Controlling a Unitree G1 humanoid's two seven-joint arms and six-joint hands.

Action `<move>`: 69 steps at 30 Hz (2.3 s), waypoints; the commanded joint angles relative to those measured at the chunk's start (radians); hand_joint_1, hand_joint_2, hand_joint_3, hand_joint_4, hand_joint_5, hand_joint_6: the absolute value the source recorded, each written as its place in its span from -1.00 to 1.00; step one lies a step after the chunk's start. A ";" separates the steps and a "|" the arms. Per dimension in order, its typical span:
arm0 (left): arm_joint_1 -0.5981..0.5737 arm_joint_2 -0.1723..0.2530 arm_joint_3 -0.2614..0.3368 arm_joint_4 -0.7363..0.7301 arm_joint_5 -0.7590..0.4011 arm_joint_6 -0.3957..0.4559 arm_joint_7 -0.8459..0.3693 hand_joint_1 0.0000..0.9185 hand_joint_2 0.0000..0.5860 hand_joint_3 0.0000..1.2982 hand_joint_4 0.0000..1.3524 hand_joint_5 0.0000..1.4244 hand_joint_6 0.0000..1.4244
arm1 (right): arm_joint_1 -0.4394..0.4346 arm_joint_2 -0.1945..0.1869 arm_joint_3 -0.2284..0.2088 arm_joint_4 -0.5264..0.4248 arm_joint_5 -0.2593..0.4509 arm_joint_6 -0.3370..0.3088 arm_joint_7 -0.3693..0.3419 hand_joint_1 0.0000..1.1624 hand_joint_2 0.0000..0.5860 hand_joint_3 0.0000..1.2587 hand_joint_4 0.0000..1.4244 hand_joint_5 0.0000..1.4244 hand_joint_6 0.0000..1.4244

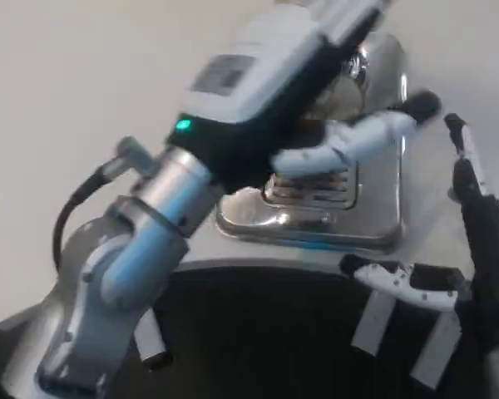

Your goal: Grasp the cup under the faucet to collect the drink, then remove the cup.

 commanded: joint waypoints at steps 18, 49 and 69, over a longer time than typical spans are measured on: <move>0.179 -0.053 0.222 0.067 -0.072 0.036 0.201 -1.00 -0.32 -1.00 -1.00 -1.00 -1.00 | -0.085 -0.026 -0.010 0.118 0.111 0.014 -0.039 0.85 -0.54 -1.00 -1.00 -1.00 -0.82; 0.305 -0.062 0.152 0.091 -0.017 0.050 0.199 -1.00 -0.31 -1.00 -1.00 -1.00 -1.00 | -0.268 -0.053 -0.011 0.313 0.245 -0.018 -0.127 0.69 -0.30 -1.00 -1.00 -0.98 -0.81; 0.322 -0.063 0.159 0.084 -0.024 0.041 0.209 -1.00 -0.30 -1.00 -1.00 -1.00 -1.00 | -0.366 -0.038 0.005 0.409 0.288 -0.020 -0.154 0.62 -0.25 -0.99 -1.00 -0.97 -0.82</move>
